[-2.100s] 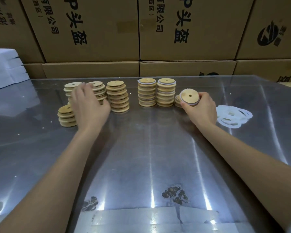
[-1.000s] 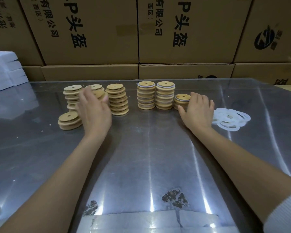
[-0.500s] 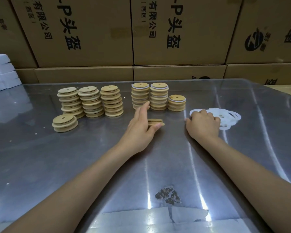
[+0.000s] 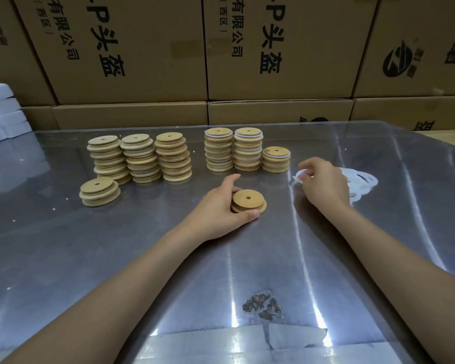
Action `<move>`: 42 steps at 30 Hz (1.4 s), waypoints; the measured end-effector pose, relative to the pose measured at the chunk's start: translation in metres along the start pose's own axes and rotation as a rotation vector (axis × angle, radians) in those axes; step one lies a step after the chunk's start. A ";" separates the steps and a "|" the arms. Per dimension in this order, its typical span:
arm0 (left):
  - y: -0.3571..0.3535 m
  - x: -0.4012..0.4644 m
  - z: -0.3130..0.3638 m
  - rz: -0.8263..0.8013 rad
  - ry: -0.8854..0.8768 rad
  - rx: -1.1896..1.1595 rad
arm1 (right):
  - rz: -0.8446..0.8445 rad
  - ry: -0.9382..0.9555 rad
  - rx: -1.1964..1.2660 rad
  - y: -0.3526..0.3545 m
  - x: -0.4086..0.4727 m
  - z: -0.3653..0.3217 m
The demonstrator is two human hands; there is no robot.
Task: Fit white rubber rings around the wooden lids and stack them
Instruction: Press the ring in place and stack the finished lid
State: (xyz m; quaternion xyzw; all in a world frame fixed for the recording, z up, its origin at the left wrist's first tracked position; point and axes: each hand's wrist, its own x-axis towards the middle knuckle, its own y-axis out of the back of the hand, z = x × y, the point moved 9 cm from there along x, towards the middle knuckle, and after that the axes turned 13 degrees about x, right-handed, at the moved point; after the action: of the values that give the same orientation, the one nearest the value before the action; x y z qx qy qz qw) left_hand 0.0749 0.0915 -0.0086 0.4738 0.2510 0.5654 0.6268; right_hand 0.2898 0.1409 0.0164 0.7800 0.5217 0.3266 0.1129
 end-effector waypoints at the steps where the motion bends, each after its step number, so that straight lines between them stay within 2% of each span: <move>1: 0.000 0.000 -0.001 0.001 0.007 -0.013 | -0.009 0.007 0.069 -0.001 -0.001 -0.004; 4: 0.002 0.001 -0.002 0.007 0.024 -0.053 | -0.085 0.094 0.191 -0.010 -0.007 -0.026; 10: 0.005 0.001 -0.004 0.042 0.031 -0.093 | -0.374 0.231 0.533 -0.044 -0.039 -0.072; 13: 0.007 0.000 -0.005 0.070 0.026 -0.128 | -0.526 0.267 0.600 -0.057 -0.055 -0.085; 15: 0.010 0.000 -0.004 0.093 0.013 -0.161 | -0.571 0.293 0.564 -0.061 -0.061 -0.088; 20: 0.012 0.001 -0.001 0.119 -0.042 -0.211 | -0.377 0.288 0.479 -0.044 -0.045 -0.078; 24: 0.016 -0.001 0.007 0.170 -0.121 -0.173 | -0.480 0.123 0.421 -0.060 -0.042 -0.056; 27: 0.020 -0.004 0.017 0.199 -0.210 -0.115 | -0.542 0.090 0.418 -0.065 -0.044 -0.053; 30: 0.022 -0.006 0.023 0.193 -0.266 -0.059 | -0.514 0.080 0.517 -0.060 -0.042 -0.054; 35: 0.022 -0.006 0.022 0.136 -0.222 -0.182 | -0.415 0.103 0.628 -0.050 -0.039 -0.054; 42: 0.046 -0.009 0.007 0.382 -0.097 -0.189 | -0.417 0.212 0.622 -0.051 -0.046 -0.067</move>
State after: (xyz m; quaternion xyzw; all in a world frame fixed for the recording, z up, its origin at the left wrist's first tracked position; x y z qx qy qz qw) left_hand 0.0577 0.0769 0.0327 0.4784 0.0720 0.6716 0.5612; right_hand 0.1992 0.1107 0.0228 0.6160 0.7521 0.2017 -0.1196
